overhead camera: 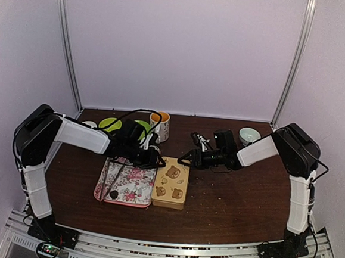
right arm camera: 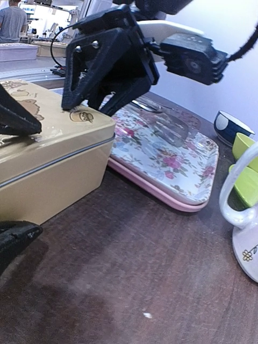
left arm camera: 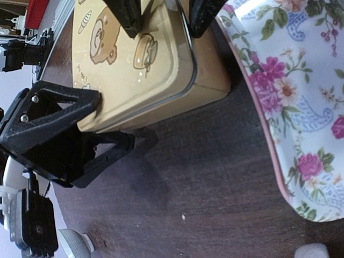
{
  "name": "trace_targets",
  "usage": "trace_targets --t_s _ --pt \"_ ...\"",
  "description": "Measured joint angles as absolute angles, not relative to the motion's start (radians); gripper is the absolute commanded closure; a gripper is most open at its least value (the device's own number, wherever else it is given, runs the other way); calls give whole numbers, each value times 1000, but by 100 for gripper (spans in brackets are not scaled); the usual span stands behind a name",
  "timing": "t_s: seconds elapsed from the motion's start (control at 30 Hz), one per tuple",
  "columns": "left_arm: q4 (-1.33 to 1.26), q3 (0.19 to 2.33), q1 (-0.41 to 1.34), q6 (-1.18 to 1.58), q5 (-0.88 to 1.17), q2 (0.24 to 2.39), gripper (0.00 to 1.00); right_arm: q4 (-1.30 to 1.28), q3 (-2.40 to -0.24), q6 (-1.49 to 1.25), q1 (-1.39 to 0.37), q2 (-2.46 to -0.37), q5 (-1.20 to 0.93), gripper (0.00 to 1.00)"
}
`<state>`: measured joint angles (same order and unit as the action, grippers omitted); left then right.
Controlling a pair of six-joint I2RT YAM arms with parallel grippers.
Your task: Pack the chocolate
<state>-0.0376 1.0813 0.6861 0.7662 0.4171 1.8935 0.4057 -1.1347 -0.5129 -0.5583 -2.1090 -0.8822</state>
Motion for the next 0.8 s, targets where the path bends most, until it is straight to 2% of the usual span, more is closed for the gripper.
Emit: trace_targets --t_s 0.37,0.7,0.8 --pt "-82 1106 707 729 539 1940 68 511 -808 -562 -566 -1893 -870 53" --pt "-97 1106 755 725 543 1949 68 573 -706 -587 -580 -1840 -845 58" --pt "-96 1106 759 723 538 1949 68 625 -679 -607 -584 -1839 -825 65"
